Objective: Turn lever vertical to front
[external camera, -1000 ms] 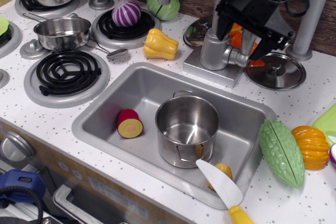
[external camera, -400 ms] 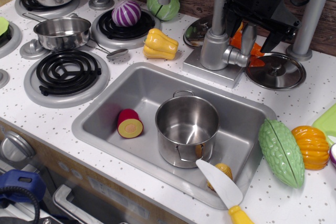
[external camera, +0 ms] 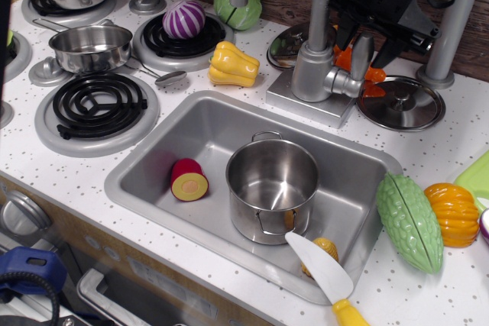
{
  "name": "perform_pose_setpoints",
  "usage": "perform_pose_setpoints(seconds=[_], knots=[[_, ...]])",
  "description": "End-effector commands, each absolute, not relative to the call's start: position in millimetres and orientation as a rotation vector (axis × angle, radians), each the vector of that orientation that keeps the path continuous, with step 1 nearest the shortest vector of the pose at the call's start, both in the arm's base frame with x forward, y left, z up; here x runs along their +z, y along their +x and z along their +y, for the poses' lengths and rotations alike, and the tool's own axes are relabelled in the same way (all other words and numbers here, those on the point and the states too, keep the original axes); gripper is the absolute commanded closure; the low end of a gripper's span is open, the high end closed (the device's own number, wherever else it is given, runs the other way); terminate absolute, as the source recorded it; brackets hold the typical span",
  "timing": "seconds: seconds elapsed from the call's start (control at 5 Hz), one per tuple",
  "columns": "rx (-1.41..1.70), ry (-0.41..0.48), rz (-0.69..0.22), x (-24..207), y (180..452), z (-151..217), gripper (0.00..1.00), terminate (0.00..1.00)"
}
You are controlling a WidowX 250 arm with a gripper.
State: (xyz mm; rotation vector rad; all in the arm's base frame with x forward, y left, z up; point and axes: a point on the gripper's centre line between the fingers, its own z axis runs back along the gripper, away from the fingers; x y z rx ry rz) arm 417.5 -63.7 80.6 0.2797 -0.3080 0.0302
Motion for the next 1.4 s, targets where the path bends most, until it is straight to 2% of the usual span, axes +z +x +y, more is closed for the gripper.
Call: perform_pose_setpoints(seconds=[0.0,0.2,0.4,0.6,1.0,1.2], knots=[[0.107,0.246,-0.325,105.0,397.2,-84.4,1.00,0.00],[0.173,0.221,-0.273,98.6,374.6,-93.4,1.00,0.00],[0.198,0.138,-0.228,81.4,366.1,-86.5,1.00,0.00],[0.176,0.117,-0.232,64.1,366.1,-79.3,1.00,0.00],[0.153,0.091,-0.234,47.6,372.3,-73.8,1.00,0.00],[0.137,0.111,-0.215,56.2,373.5,-75.2,0.00,0.00]])
